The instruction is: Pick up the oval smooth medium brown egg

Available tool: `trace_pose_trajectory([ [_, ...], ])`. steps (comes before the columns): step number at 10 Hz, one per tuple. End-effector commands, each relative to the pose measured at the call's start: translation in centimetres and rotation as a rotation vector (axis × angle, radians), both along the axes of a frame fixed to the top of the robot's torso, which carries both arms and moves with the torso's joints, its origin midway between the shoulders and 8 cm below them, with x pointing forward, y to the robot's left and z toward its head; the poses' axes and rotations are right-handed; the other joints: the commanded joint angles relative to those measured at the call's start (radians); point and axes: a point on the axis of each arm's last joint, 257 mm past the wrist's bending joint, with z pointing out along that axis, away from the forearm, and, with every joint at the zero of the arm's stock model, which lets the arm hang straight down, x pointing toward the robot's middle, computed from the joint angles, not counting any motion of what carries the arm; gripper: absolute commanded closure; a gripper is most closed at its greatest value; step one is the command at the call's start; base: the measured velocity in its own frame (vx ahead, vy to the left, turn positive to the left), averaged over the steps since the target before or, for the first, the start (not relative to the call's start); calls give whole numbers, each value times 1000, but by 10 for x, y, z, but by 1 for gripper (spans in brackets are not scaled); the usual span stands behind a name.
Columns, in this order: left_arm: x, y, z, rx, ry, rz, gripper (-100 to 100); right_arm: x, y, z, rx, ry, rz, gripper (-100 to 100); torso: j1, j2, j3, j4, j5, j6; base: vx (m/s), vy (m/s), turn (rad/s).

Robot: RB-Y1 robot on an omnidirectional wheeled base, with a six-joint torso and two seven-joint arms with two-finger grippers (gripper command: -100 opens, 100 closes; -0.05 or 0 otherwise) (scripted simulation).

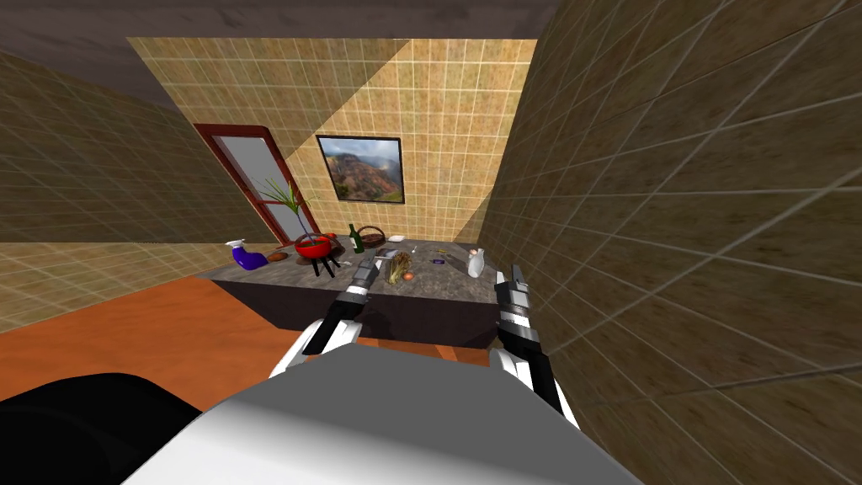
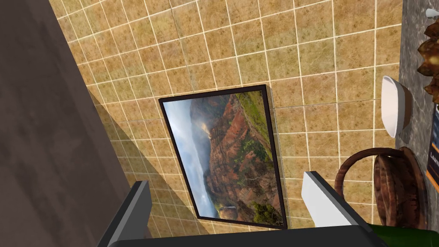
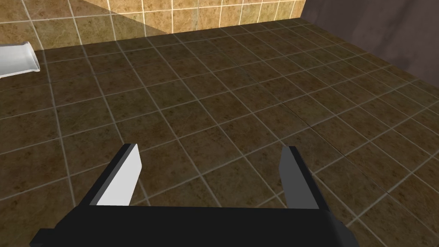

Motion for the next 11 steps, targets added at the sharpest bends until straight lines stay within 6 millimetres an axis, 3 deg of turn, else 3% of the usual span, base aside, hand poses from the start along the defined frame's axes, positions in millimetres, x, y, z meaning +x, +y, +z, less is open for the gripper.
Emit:
trace_pose_trajectory([
  [1, 8, 0, -9, 0, 40, 7, -100, 0, 0, 0, 0, 0, 0, 0, 0, 0, 0, 0, 0, 0, -29, -38, -50],
  [11, 44, 1, -55, -10, 242, 36, -100, 0, 0, 0, 0, 0, 0, 0, 2, -2, -1, 0, 0, 0, -16, -31, -35],
])
